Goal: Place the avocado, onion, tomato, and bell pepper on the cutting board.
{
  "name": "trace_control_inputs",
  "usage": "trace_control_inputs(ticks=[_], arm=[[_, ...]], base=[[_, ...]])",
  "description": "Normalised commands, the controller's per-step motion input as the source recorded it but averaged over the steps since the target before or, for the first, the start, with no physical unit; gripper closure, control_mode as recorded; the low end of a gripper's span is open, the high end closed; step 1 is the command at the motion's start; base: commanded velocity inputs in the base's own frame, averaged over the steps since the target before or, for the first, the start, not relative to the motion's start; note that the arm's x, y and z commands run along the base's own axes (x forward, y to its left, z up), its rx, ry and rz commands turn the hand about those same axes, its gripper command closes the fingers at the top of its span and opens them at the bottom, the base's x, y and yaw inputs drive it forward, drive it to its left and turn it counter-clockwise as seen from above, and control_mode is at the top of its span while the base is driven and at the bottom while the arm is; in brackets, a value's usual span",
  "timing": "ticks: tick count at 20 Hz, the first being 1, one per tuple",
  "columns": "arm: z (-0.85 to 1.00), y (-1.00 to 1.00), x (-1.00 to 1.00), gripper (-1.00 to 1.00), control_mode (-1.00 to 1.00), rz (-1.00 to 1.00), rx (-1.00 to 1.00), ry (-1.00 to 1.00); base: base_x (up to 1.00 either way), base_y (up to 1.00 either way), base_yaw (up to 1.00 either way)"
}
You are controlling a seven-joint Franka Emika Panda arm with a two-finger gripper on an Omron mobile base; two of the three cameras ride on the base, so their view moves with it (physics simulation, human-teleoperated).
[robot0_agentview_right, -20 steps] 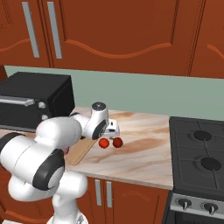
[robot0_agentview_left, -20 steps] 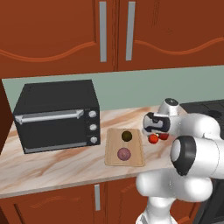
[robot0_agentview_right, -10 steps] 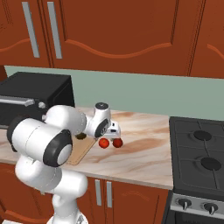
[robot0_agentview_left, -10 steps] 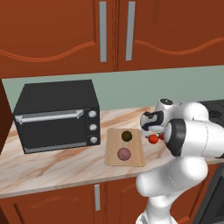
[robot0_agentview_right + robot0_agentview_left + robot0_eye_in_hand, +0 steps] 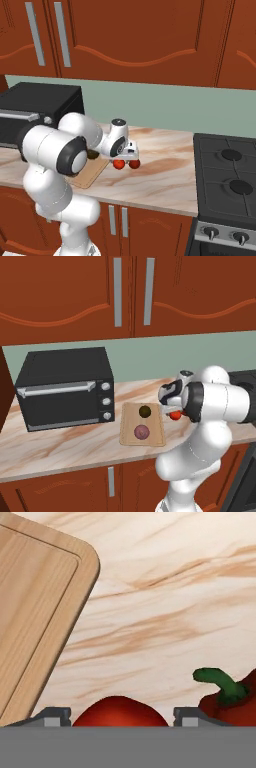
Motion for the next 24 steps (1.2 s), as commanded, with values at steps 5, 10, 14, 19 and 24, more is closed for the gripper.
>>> trace_control_inputs(ticks=[5,10,14,19,24], arm=[[0.08,-0.04,-0.18,1.00,-1.00,0.00,0.00,-0.02],[0.65,0.00,-0.63,1.00,-1.00,0.00,0.00,-0.11],[0.98,0.05,-0.65,1.00,-1.00,0.00,0.00,-0.10],[0.78,0.23,-0.69,1.00,-1.00,0.00,0.02,-0.03],[0.47,0.43,-0.41,1.00,-1.00,0.01,0.01,-0.03]], base=[[0.00,0.00,0.00],[0.00,0.00,0.00],[0.00,0.00,0.00],[0.00,0.00,0.00],[0.00,0.00,0.00]])
